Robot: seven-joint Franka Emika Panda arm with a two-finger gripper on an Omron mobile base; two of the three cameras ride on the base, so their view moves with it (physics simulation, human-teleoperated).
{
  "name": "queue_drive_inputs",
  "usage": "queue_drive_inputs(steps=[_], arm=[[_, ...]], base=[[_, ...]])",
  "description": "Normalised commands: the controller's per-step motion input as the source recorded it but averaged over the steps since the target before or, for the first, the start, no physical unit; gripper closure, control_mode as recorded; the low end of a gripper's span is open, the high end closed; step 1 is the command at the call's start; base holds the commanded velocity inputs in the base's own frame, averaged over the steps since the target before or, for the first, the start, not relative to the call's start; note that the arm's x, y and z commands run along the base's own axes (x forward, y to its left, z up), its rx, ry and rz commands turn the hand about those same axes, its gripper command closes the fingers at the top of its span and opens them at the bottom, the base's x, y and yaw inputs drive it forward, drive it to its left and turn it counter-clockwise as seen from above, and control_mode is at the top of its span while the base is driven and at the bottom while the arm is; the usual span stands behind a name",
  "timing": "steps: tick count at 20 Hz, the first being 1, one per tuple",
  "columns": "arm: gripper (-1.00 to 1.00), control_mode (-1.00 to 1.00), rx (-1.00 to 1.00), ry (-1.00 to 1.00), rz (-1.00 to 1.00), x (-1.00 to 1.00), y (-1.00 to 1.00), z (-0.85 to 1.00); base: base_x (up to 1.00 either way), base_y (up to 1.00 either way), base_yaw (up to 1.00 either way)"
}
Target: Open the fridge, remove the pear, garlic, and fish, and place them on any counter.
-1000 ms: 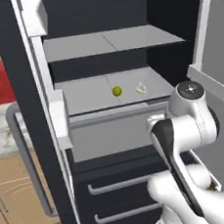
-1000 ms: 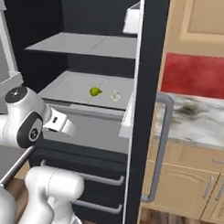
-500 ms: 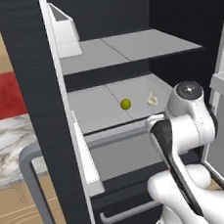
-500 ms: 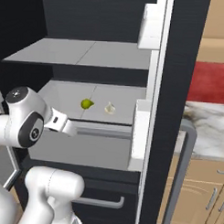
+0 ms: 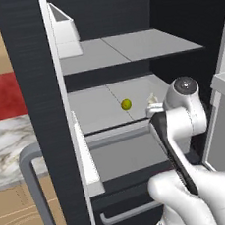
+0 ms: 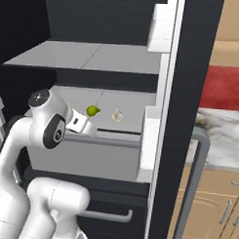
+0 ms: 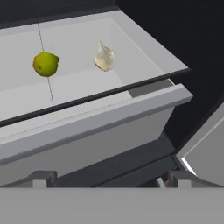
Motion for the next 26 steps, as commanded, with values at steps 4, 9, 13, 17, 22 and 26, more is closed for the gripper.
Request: queue_drive_inputs(steps=[4, 9, 13, 17, 22, 26], arm=[[-1.0, -1.0, 0.0, 0.0, -0.06, 1.0, -0.39, 0.16], [-1.0, -1.0, 0.0, 0.08, -0.02, 0.96, -0.09, 0.04], [-1.0, -1.0, 0.0, 0.2, 0.0, 0.91, -0.02, -0.01], [-1.0, -1.0, -0.01, 0.1, 0.0, 0.69, -0.19, -0.28], [-1.0, -1.0, -0.08, 0.0, 0.0, 0.47, -0.13, -0.62], [-1.0, -1.0, -0.08, 0.0, 0.0, 0.48, -0.1, -0.48]], base=[[0.0, 0.0, 0.0], [0.0, 0.0, 0.0], [0.0, 0.0, 0.0], [0.0, 0.0, 0.0], [0.0, 0.0, 0.0], [0.0, 0.0, 0.0]])
